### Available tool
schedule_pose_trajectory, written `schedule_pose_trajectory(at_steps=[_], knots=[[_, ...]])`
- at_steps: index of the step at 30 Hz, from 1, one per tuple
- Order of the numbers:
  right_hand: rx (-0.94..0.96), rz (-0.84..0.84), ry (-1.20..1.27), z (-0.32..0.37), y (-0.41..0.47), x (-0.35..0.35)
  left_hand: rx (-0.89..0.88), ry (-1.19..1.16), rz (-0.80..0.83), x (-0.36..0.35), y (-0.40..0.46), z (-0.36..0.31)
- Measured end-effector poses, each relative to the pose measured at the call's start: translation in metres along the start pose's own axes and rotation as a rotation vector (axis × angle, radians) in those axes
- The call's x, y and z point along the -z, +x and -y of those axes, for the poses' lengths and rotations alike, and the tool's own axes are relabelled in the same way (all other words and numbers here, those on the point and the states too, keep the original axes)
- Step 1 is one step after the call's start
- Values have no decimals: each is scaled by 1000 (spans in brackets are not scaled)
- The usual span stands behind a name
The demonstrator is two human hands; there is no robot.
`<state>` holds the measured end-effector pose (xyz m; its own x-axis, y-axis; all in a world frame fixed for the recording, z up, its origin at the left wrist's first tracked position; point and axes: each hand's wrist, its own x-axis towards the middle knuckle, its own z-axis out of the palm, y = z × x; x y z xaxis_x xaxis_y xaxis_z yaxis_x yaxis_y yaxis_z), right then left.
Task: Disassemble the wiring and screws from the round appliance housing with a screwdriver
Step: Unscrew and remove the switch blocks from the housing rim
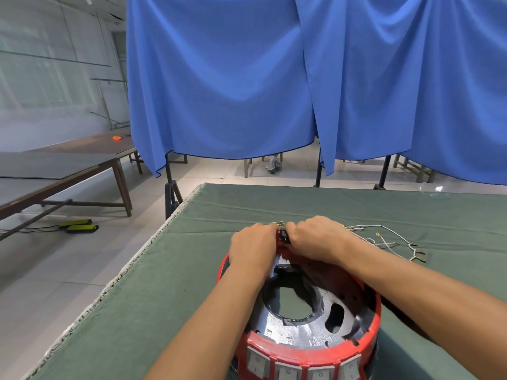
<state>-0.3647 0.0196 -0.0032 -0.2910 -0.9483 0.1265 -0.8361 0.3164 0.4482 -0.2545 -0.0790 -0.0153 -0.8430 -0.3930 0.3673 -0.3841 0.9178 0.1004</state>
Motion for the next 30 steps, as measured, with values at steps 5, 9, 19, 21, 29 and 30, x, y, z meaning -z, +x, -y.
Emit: schedule_pose_trajectory(at_steps=[5, 9, 19, 21, 29, 30], knots=[[86, 13, -72, -6, 2, 2, -12, 0, -16, -2, 0, -1], [95, -5, -113, -5, -2, 0, -21, 17, -14, -3, 0, -1], [-436, -50, 741, -13, -41, 5, -271, -2, -27, -12, 5, -11], [-468, -46, 727, -14, -42, 3, -323, 37, -8, -15, 9, -13], [-374, 7, 391, -11, -38, -8, -414, 393, 18, -15, 21, -24], [-369, 14, 383, -11, -37, -9, -404, 415, 36, -14, 22, -26]])
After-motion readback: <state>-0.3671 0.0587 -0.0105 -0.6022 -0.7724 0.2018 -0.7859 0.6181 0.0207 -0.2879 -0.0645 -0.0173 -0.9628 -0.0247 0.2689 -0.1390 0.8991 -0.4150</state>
